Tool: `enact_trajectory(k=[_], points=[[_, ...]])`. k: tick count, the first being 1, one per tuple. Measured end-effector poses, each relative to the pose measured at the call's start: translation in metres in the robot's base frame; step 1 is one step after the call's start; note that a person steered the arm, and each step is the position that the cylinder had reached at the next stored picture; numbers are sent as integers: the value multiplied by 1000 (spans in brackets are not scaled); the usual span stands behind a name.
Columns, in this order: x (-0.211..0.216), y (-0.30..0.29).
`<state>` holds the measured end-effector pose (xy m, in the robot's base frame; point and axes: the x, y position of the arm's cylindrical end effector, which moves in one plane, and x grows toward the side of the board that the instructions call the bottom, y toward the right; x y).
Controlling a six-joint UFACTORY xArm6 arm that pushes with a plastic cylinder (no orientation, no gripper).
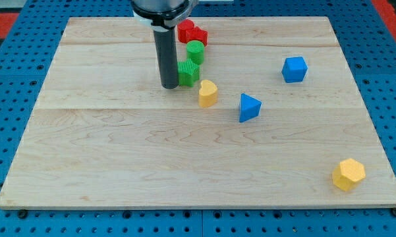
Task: Adjust the red blocks in a vertical line
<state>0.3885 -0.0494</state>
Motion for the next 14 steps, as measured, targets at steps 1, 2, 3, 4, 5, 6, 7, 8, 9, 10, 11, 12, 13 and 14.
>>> enact_trajectory(k=[1,2,3,4,5,6,7,8,9,10,11,12,13,14], points=[[-1,6],[-8,6],[-12,6],[-15,-17],[-31,-71],[-102,-79],[-153,-79],[-197,-78],[-197,-78],[-195,-17],[-185,-14],[-180,-44],[-155,-24],[-146,-24]])
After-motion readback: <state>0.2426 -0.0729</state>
